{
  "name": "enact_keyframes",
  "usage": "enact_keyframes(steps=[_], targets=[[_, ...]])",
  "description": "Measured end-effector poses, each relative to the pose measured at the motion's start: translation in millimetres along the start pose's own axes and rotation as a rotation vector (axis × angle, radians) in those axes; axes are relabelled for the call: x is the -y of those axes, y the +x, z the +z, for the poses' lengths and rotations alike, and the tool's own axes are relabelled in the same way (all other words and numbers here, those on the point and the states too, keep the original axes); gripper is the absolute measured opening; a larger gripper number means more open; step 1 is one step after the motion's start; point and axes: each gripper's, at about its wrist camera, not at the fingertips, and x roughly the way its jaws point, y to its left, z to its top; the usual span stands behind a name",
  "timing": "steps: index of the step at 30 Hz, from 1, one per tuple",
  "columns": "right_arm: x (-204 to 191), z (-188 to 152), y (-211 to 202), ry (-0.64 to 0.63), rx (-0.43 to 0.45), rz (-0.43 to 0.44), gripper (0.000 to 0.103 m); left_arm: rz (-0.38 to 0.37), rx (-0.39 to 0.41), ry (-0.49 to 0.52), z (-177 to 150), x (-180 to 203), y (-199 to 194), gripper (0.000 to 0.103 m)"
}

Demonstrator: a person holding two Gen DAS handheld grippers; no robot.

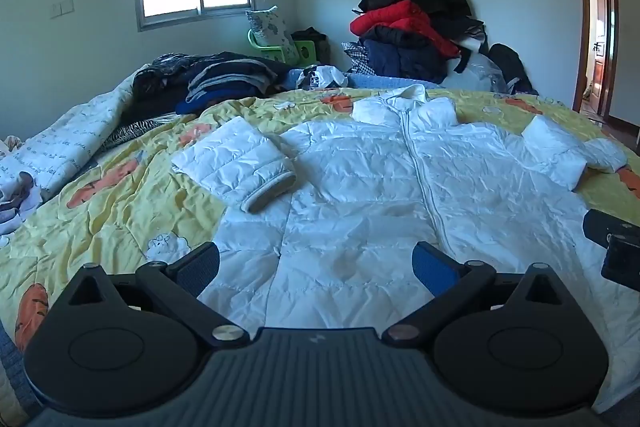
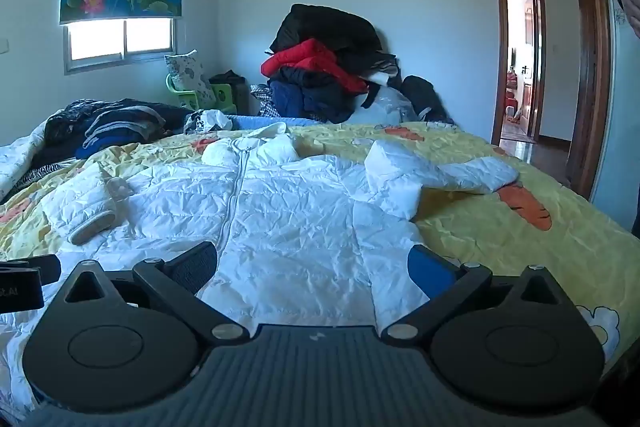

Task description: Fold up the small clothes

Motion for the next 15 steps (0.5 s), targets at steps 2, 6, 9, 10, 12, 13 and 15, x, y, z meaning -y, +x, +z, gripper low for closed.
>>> enact_keyframes(steps=[2,6,9,10,12,13,15], targets=[[2.1,0.1,0.1,0.015,0.004,0.012,0.103,-0.002,0.004,-0.004,0.9,-1.3,-0.2,0.103],[0.7,-3.8,-0.4,0.0,0.002,0.006,0.103,-0.005,0.024,-0.007,1.8,-2.5,-4.0,0.103],[0.2,-3.1,0.0,-0.002,-0.001,0.004,0.103,-0.009,-0.015,-0.015,-1.0,-0.7,5.0,0.103],[0.7,-3.9,-0.6,-0.001,-0.001,0.004,0.102,-0.011,-0.016,-0.016,-0.7,-0.4,5.9,0.103],[4.5,-5.1,-1.8,0.004,-0.001,0.004,0.102,-0.014,-0.018,-0.017,0.0,0.5,7.9,0.103],[5.6,-5.5,0.5,0.008,-0.001,0.005,0.103,-0.015,-0.017,-0.018,0.1,1.3,8.5,0.103],[4.5,-4.2,3.1,0.014,-0.004,-0.001,0.103,-0.014,-0.012,-0.026,-2.0,-0.4,4.9,0.103]])
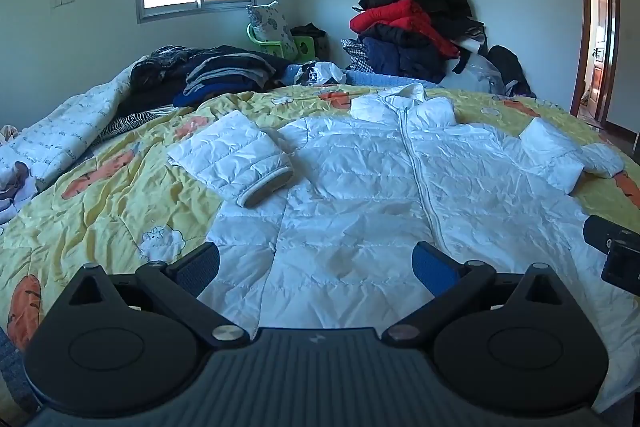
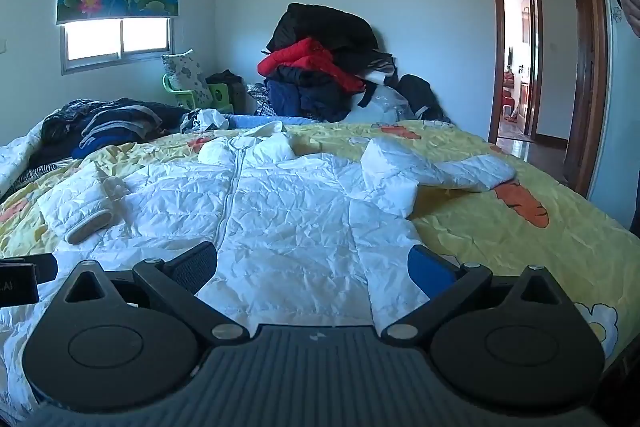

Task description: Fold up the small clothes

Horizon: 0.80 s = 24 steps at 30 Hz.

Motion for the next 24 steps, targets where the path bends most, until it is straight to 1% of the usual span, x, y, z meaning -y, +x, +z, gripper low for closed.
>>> enact_keyframes(steps=[24], targets=[[2.6,2.7,-1.7,0.007,0.003,0.006,0.103,-0.017,0.008,-0.004,1.6,3.4,-4.3,0.103]])
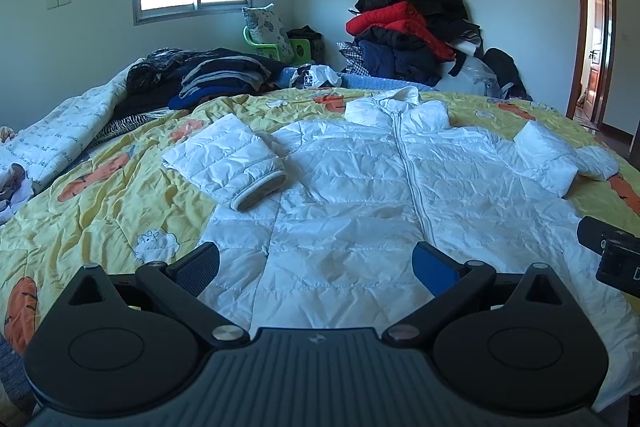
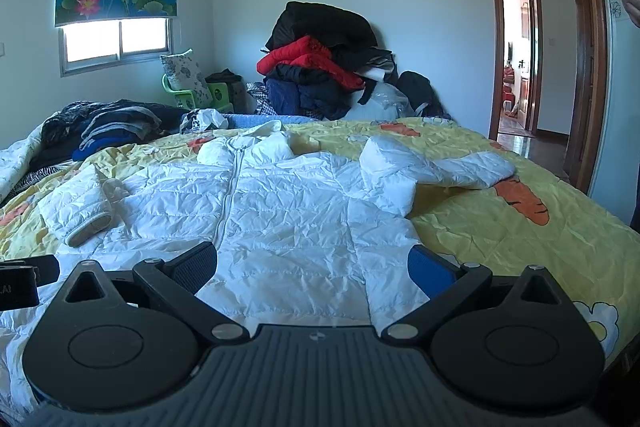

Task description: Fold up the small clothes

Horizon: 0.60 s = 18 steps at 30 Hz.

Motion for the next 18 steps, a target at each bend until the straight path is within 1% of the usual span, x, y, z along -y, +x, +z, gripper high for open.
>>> enact_keyframes(steps=[18], targets=[[-1.3,1.5,0.0,0.0,-0.007,0.006,0.103,0.004,-0.003,-0.001,0.7,1.1,-1.5,0.103]])
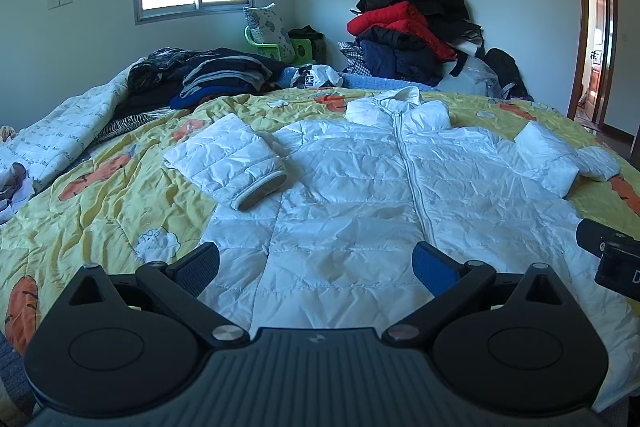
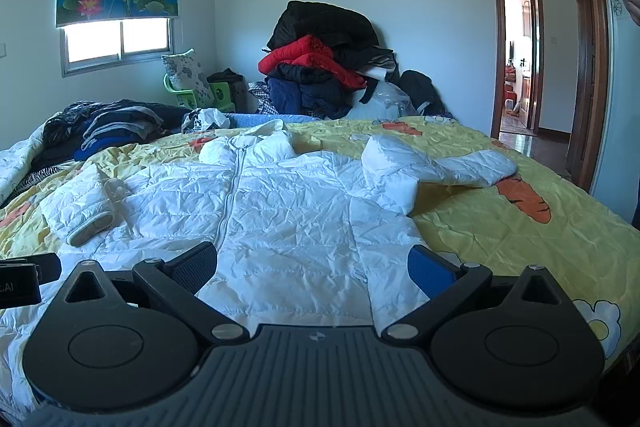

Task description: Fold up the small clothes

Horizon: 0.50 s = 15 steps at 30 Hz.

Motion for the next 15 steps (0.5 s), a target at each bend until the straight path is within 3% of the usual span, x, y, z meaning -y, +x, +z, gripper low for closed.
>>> enact_keyframes(steps=[15], targets=[[-0.8,-1.4,2.2,0.002,-0.014,0.008,0.103,0.008,-0.016,-0.006,0.3,1.5,3.4,0.103]])
